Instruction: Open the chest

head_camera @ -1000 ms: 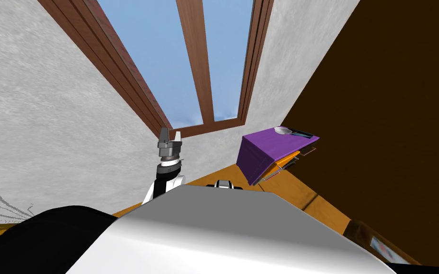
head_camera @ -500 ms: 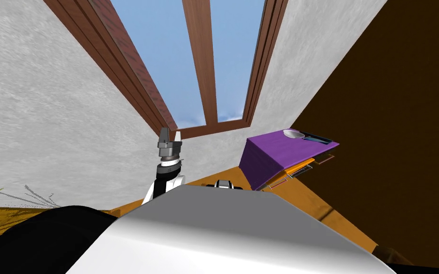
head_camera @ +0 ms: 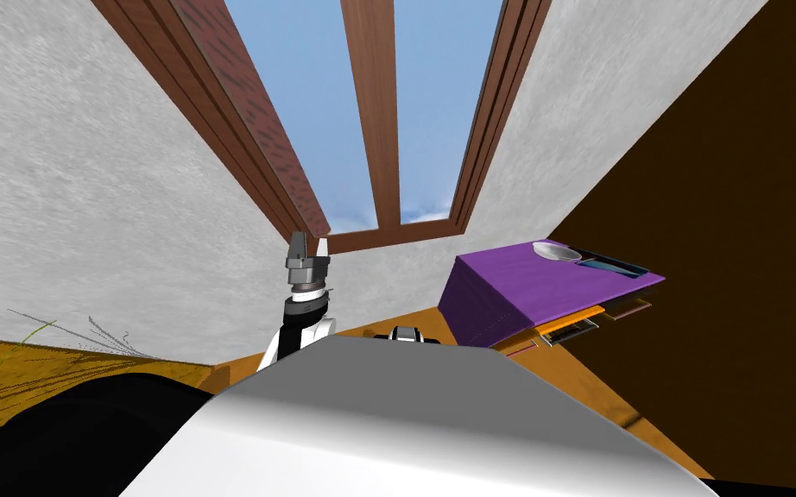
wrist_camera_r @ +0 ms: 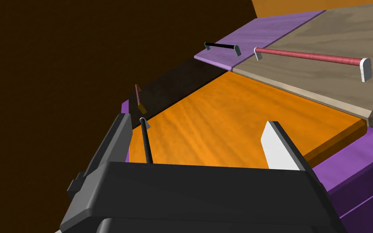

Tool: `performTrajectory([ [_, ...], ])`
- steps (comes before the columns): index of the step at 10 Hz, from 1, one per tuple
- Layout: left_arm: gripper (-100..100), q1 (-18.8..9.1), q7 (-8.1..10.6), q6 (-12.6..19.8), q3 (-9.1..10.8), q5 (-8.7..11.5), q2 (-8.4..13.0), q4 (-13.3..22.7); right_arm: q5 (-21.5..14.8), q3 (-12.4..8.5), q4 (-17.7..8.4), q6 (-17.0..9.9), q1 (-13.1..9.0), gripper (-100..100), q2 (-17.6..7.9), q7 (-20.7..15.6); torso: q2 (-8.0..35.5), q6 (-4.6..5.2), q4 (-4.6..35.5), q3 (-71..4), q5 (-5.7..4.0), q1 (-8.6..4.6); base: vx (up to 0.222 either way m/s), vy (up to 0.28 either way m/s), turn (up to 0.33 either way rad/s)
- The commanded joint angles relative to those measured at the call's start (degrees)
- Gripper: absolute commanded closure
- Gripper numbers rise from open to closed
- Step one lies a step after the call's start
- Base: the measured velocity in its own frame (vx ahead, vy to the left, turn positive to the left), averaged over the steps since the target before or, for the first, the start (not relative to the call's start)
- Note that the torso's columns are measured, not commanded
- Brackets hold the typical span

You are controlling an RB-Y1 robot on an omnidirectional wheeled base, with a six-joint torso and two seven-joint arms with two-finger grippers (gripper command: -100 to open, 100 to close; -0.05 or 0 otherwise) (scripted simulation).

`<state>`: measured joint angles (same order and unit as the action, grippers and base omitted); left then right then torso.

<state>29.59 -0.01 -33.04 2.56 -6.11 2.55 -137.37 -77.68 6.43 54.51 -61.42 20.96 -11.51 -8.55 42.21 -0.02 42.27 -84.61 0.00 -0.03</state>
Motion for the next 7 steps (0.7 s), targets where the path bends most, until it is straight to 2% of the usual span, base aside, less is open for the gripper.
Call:
performTrajectory([
  [1, 0, 0.01, 0.0, 0.0, 0.0, 0.0, 0.0, 0.0, -3.08, 0.05, -3.92, -4.12, -1.23, -100, -0.19, -0.2, 0.06, 0.05, 0.0, 0.02, 0.0, 0.03, 0.076, -0.017, 0.1],
  [2, 0, 0.0, 0.0, 0.0, 0.0, 0.0, 0.0, 0.0, -3.08, 0.05, -3.92, -4.12, -1.23, -100, -0.19, -0.2, 0.07, 0.01, 0.02, 0.04, 0.01, 0.06, 0.062, -0.014, 0.066],
  [3, 0, 0.0, 0.0, 0.0, 0.0, 0.0, 0.0, 0.0, -4.69, 0.02, -5.66, -5.98, -1.73, -100, -0.41, -0.43, 0.13, 0.03, 0.02, 0.07, 0.01, 0.06, 0.058, -0.023, 0.102],
  [4, 0, 0.0, 0.0, 0.0, 0.0, 0.0, 0.0, 0.0, -4.69, 0.02, -5.66, -5.98, -1.73, -100, -0.41, -0.43, 0.13, 0.01, 0.03, 0.07, 0.01, 0.02, 0.043, -0.024, 0.071],
  [7, 0, 0.0, 0.0, 0.0, 0.0, 0.0, 0.0, 0.0, -8.66, -0.07, -9.79, -10.54, -3.01, -100, -1.28, -1.04, 0.0, 0.01, 0.0, 0.0, 0.0, 0.0, 0.067, -0.03, 0.148],
])
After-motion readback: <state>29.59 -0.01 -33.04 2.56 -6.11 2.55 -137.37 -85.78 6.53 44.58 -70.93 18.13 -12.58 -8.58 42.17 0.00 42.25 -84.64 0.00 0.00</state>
